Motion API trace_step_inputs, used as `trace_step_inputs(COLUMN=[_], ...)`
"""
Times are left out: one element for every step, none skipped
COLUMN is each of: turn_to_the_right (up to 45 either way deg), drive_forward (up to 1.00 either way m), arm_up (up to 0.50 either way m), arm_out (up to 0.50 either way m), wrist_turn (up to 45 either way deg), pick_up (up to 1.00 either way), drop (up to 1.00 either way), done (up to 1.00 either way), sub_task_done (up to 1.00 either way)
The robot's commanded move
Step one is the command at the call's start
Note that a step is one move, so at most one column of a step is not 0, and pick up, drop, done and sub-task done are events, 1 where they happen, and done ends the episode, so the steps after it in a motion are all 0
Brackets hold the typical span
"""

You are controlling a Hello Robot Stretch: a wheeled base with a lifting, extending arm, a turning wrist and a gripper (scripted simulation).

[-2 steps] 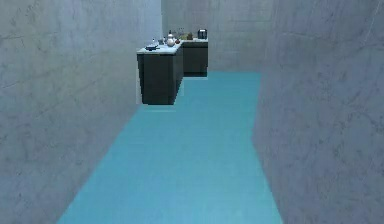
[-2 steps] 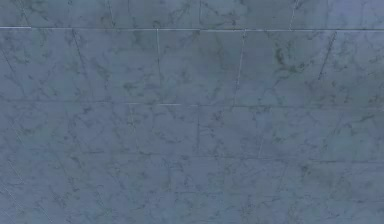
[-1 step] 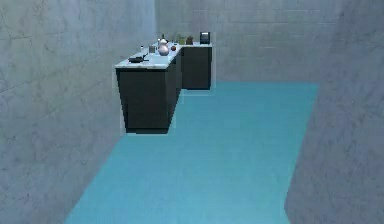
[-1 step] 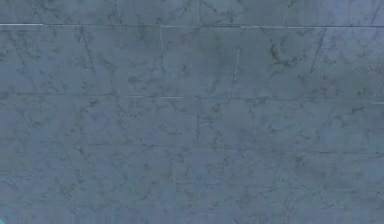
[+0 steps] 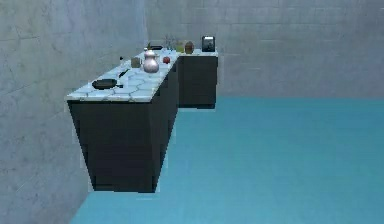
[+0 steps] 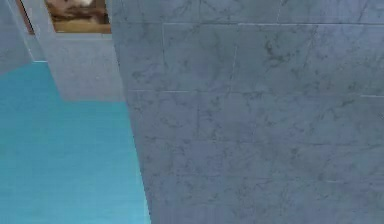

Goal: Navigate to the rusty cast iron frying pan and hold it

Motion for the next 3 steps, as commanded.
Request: trace_step_inputs(turn_to_the_right=[0.0, 21.0, 0.0], drive_forward=[0.45, 0.00, 0.70], arm_up=[0.00, 0.00, 0.00], arm_out=[0.00, 0.00, 0.00], wrist_turn=[0.0, 0.0, 0.0], pick_up=[0.00, 0.00, 0.00], drop=[0.00, 0.00, 0.00], done=[0.00, 0.00, 0.00], sub_task_done=[0.00, 0.00, 0.00])
